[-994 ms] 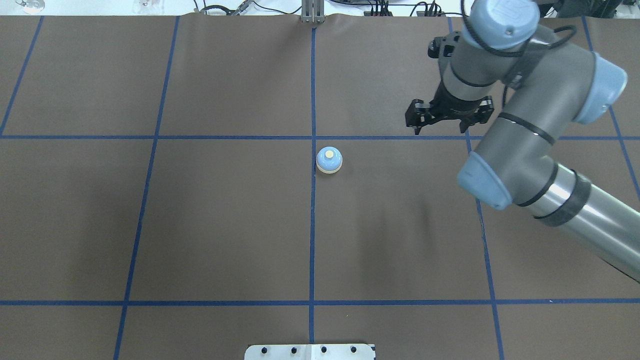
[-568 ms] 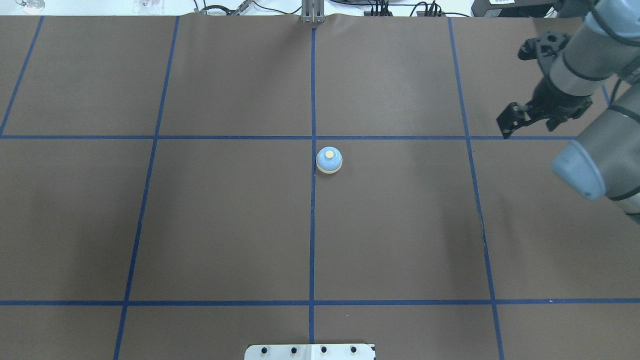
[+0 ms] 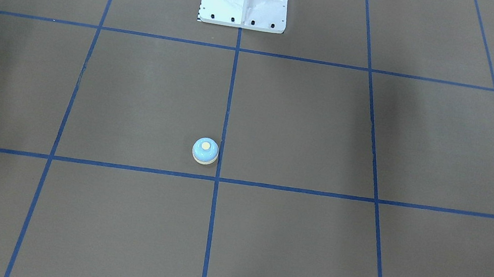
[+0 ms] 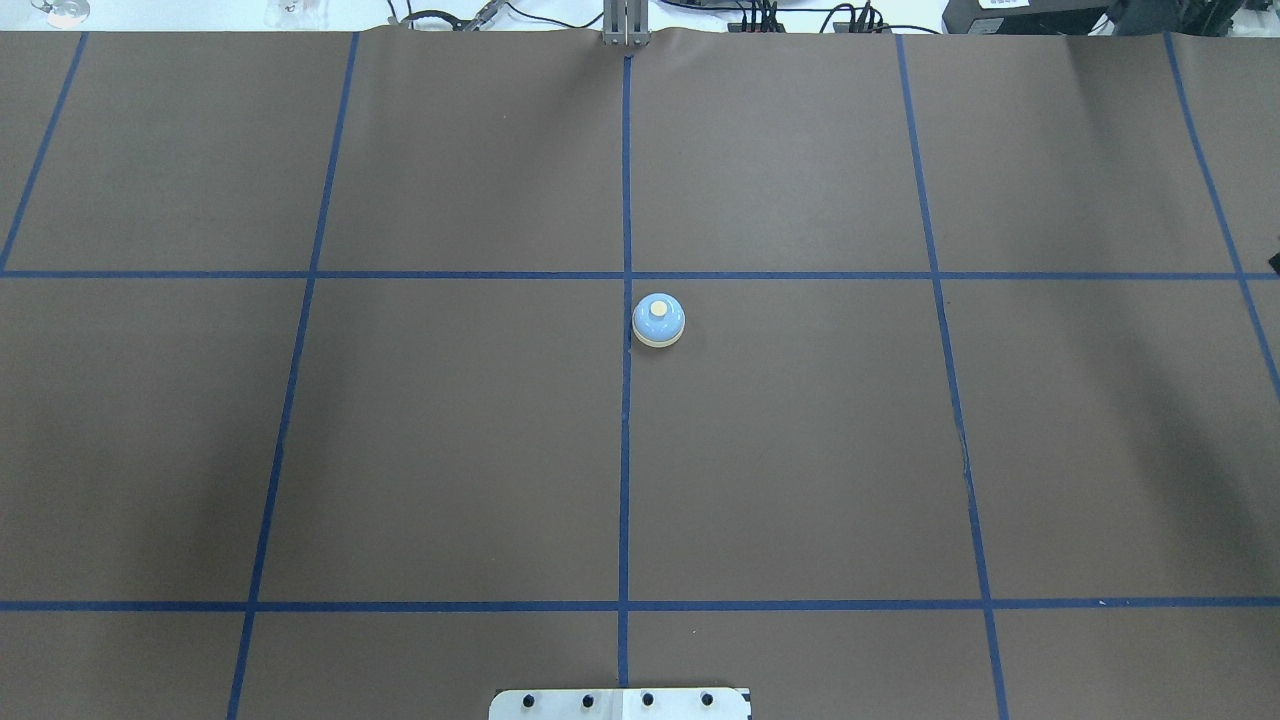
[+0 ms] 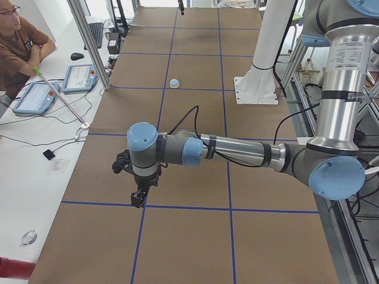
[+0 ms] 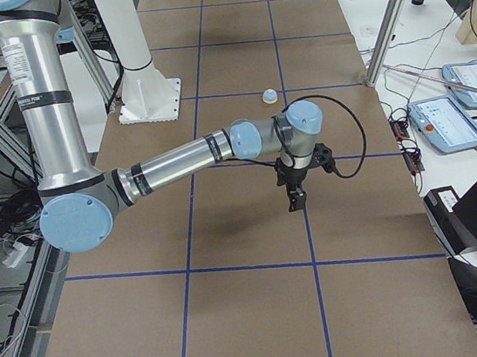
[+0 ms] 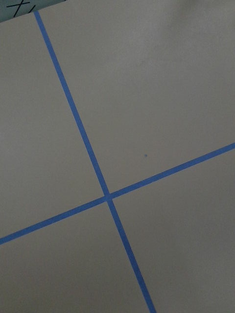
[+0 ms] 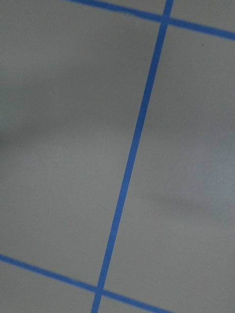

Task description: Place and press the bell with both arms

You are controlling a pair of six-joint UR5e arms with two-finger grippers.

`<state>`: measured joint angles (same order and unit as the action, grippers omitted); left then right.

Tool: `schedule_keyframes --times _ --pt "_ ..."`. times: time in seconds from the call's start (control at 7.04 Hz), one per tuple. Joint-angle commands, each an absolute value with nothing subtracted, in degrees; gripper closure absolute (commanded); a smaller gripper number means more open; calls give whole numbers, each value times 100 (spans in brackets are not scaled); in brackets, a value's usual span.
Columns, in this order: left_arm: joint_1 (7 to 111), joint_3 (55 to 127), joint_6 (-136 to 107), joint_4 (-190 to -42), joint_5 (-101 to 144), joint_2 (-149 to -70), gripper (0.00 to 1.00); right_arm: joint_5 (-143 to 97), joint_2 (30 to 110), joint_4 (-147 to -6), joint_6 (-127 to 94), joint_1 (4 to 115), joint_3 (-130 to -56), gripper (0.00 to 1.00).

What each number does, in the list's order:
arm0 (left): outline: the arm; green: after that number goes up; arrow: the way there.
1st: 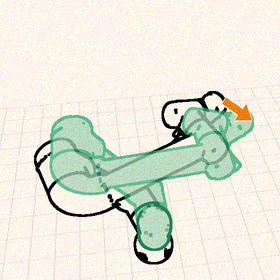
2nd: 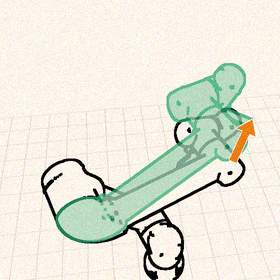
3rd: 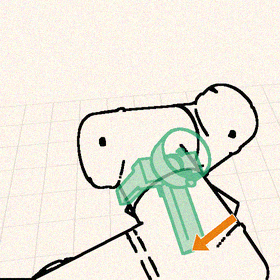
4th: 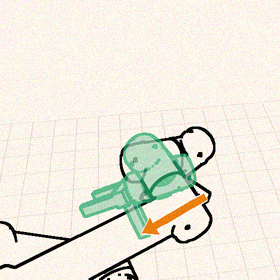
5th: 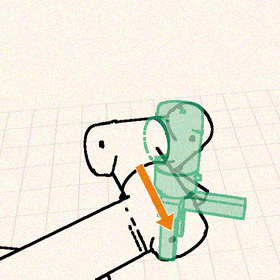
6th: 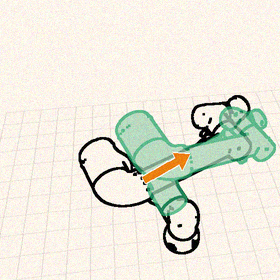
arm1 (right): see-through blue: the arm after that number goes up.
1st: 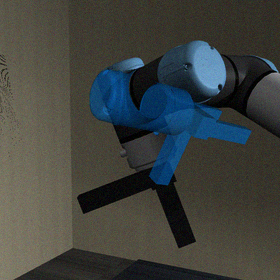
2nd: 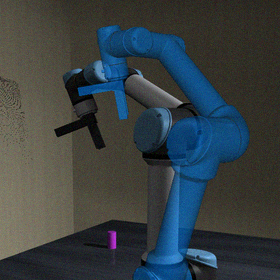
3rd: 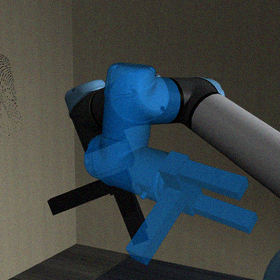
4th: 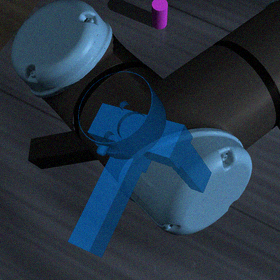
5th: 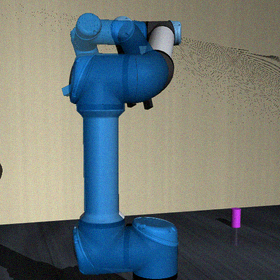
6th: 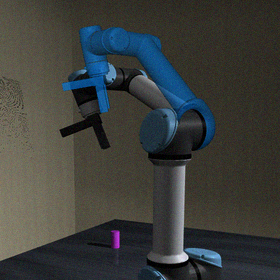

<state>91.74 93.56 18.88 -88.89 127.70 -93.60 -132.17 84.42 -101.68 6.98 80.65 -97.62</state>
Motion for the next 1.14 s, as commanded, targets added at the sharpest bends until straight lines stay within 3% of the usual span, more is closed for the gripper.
schedule_keyframes --times 0.0,0.99 --pt "9184 9369 1872 -8938 12788 -9203 0 -13316 8543 -10151 1249 8604 -9439 0" --pt "9150 9835 1381 -8974 12920 -8587 0 -13263 8692 -10160 1195 8895 -9194 0"
